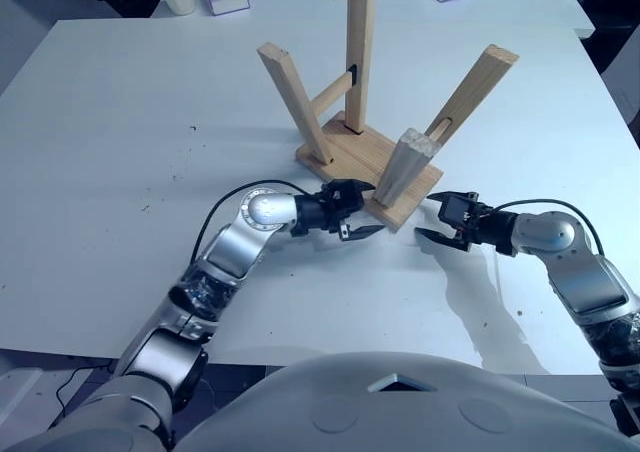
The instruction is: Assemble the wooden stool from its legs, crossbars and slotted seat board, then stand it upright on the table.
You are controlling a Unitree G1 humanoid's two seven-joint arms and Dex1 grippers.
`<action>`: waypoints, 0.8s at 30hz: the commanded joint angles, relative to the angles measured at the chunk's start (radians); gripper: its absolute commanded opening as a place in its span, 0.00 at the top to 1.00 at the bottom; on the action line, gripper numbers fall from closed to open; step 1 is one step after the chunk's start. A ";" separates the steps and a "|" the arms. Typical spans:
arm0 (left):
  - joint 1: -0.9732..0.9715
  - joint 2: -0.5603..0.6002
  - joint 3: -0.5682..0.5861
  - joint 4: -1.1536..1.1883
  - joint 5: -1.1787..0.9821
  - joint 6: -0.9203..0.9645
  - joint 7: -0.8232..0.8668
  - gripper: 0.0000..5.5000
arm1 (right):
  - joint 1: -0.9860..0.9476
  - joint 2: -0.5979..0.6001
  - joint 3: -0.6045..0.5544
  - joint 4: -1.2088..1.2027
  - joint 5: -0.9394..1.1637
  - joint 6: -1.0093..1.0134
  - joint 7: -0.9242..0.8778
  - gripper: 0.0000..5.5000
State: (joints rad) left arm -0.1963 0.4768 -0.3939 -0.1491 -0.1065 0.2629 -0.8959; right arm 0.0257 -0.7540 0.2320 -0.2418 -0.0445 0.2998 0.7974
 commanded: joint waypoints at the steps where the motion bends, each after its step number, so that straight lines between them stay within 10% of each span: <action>1: 0.112 0.160 0.167 -0.068 -0.054 0.052 -0.028 0.29 | 0.055 -0.021 -0.016 0.018 -0.034 0.022 -0.029 0.38; 13: -0.360 0.010 0.268 1.003 0.213 -0.472 0.475 0.29 | 0.018 0.047 0.019 0.031 -0.038 0.037 -0.072 0.38; 24: -0.406 -0.126 0.208 1.256 0.260 -0.796 0.351 0.29 | -0.068 0.069 0.037 0.156 -0.078 0.012 -0.110 0.38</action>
State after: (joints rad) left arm -0.6289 0.3722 -0.1638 1.1137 0.1501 -0.5009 -0.4710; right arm -0.0536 -0.6969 0.2384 -0.1255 -0.0904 0.2934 0.6818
